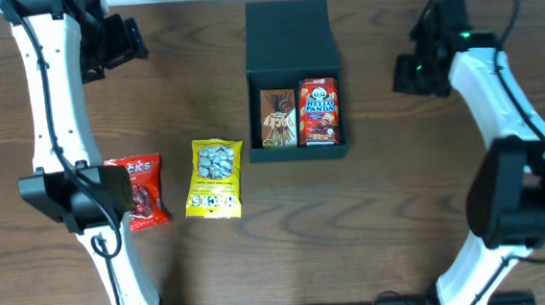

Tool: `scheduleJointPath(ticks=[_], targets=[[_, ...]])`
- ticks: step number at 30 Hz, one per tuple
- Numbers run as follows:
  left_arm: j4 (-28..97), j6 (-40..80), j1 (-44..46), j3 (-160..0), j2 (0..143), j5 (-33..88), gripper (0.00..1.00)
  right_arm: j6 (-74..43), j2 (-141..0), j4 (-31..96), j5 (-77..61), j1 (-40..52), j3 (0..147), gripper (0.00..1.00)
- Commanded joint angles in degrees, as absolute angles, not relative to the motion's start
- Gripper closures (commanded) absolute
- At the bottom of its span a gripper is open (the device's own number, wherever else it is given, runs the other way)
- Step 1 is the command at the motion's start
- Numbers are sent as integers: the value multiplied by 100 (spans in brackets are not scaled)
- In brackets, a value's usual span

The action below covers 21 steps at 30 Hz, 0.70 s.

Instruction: Pack container

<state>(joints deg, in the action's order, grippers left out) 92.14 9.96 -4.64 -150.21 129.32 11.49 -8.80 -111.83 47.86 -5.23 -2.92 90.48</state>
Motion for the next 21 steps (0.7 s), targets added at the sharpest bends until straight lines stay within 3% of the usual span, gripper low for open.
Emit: scheduleJointPath(ticks=[1,6,16,21], targets=[[9432,749,-410,-15010,12154,1044,14,-593,-10606,4818,-161,-419,9310,98],[9448,722,-427,-14376,11397,856,15,-519,-10324,4770,-145,-589,9310,99],[7955,722,-375,-10543,9638,427,10,-399,-10302,4849,-148,-694,9310,99],[7150,617,-93,-9207,9529,473,10,-399,-10302,4904,-148,-694,9310,98]])
